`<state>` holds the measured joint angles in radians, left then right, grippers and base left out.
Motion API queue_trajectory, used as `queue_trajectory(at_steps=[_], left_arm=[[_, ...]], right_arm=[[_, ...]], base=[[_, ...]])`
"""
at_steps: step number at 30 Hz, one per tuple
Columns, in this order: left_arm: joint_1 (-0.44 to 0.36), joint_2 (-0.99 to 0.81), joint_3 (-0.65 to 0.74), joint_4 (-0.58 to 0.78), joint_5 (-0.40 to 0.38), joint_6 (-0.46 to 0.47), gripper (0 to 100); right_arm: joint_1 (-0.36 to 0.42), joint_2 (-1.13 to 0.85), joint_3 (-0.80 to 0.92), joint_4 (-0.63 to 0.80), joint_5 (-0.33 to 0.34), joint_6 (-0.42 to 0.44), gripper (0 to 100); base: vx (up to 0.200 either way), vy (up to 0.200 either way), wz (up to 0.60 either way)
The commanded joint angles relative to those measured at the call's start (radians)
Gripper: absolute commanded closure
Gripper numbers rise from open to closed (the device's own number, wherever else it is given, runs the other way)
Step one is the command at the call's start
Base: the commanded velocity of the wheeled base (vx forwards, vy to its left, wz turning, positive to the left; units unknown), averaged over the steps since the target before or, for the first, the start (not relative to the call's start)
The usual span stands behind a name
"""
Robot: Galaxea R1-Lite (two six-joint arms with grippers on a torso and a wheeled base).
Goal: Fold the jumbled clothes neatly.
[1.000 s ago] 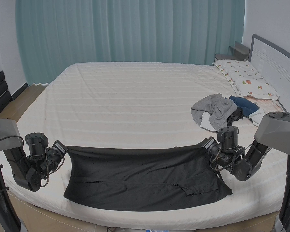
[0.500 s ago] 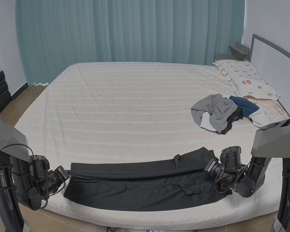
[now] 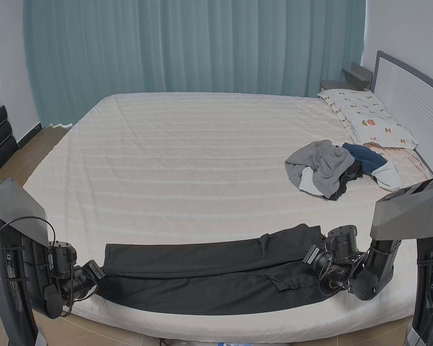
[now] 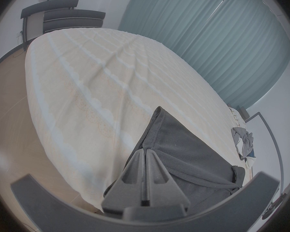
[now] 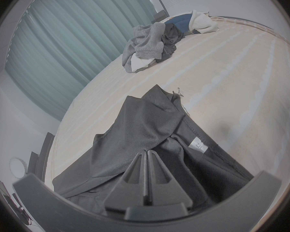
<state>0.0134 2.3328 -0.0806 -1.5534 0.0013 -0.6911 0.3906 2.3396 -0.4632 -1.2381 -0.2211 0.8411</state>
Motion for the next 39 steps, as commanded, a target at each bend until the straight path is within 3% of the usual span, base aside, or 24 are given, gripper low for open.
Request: queue_trajectory(at_steps=[1, 2, 3, 5, 6, 11, 18, 21, 26, 39], left_arm=[[0.0, 0.011, -0.004, -0.01, 0.0, -0.001, 100], [0.0, 0.011, -0.004, -0.01, 0.0, -0.001, 100], [0.002, 0.013, -0.004, -0.01, 0.0, -0.002, 0], [0.002, 0.013, -0.002, -0.01, 0.0, -0.002, 0], [0.002, 0.011, 0.001, -0.01, 0.0, -0.001, 0], [0.002, 0.007, 0.004, -0.01, 0.0, -0.002, 0], [0.054, -0.029, 0.013, -0.01, -0.009, -0.015, 0], [0.099, -0.093, 0.041, -0.01, -0.089, -0.058, 0], [0.134, -0.148, 0.062, -0.01, -0.178, -0.143, 0], [0.135, -0.122, 0.061, -0.01, -0.184, -0.159, 0]], right_arm=[[0.005, 0.004, 0.008, 0.0, 0.0, 0.0, 100], [0.005, 0.004, 0.008, 0.0, 0.0, 0.0, 100], [0.008, 0.004, 0.014, 0.0, 0.0, -0.002, 100], [0.008, 0.006, 0.017, 0.0, 0.002, -0.002, 100], [0.008, 0.004, 0.017, 0.0, 0.002, -0.002, 0], [0.01, -0.023, 0.035, -0.003, 0.002, -0.002, 0], [-0.022, -0.209, 0.101, -0.004, 0.028, 0.001, 0], [-0.098, -0.258, 0.103, 0.009, 0.085, -0.016, 0], [-0.147, -0.209, 0.086, 0.016, 0.169, -0.037, 0], [-0.157, 0.01, -0.074, 0.017, 0.223, -0.062, 0]], base=[[0.0, 0.0, 0.0], [0.0, 0.0, 0.0], [0.0, 0.0, 0.0], [0.0, 0.0, 0.0], [0.0, 0.0, 0.0], [0.0, 0.0, 0.0], [0.0, 0.0, 0.0], [0.0, 0.0, 0.0], [0.0, 0.0, 0.0], [0.0, 0.0, 0.0]])
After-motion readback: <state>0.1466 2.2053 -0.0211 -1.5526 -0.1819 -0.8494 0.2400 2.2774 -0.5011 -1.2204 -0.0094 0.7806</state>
